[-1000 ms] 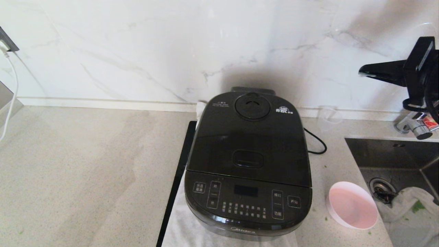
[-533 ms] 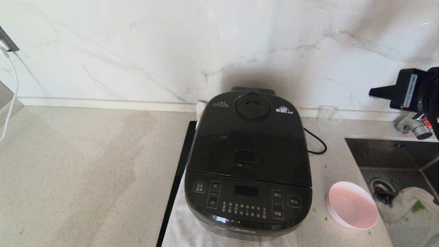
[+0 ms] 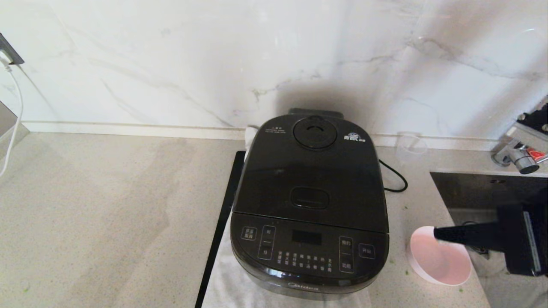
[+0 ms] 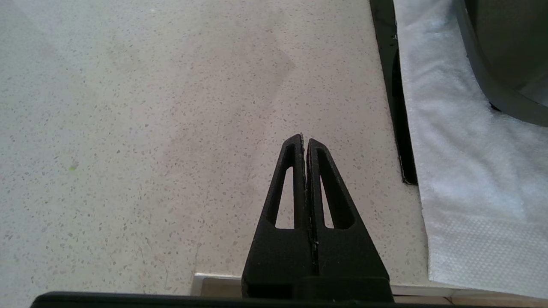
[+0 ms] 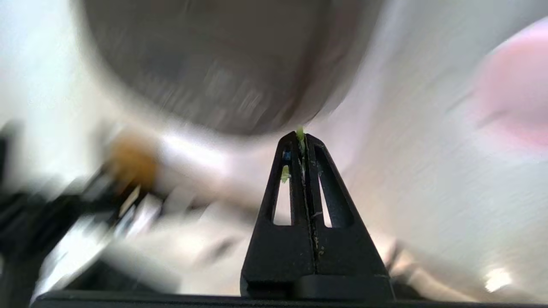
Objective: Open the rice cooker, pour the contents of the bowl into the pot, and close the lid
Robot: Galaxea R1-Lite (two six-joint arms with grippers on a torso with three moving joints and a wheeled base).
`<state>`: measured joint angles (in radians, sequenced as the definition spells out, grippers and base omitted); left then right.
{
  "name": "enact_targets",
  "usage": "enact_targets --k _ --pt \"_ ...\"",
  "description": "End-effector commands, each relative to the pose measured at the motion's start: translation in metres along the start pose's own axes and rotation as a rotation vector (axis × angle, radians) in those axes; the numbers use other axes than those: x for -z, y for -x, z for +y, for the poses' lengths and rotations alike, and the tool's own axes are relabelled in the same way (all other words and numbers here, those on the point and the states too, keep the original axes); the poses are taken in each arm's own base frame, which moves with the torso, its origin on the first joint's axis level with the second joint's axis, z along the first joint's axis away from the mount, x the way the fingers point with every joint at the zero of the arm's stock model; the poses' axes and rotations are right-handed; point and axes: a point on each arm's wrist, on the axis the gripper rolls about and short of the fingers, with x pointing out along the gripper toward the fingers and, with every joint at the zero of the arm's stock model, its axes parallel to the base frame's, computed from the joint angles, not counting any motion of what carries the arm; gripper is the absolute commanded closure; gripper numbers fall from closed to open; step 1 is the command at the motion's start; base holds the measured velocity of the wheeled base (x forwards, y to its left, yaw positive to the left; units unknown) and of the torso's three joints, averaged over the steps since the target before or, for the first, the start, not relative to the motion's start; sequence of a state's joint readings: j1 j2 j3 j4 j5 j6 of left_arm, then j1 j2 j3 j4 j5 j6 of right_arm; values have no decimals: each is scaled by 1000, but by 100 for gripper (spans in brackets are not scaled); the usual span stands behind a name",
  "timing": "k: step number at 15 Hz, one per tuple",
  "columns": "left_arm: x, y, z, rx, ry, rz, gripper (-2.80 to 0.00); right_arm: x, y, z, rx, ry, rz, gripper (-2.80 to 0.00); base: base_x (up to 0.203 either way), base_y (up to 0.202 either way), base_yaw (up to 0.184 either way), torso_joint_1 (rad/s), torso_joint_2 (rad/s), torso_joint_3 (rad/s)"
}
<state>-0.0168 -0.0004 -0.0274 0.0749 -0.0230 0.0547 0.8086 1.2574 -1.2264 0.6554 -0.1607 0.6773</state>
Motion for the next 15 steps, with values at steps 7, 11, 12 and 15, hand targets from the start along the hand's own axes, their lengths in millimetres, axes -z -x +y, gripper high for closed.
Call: enact_targets --k 7,11,12,15 --pt "0 0 0 0 -1 0 0 21 -46 17 -44 48 253 0 0 0 0 0 0 0" --pt "0 0 0 0 -1 0 0 16 -51 30 -160 46 256 0 0 0 0 0 0 0" --pt "0 0 0 0 -1 -1 0 15 -51 31 -171 43 264 0 0 0 0 0 0 0" --pt "0 0 0 0 -1 0 0 16 -54 32 -184 44 283 0 0 0 0 0 0 0"
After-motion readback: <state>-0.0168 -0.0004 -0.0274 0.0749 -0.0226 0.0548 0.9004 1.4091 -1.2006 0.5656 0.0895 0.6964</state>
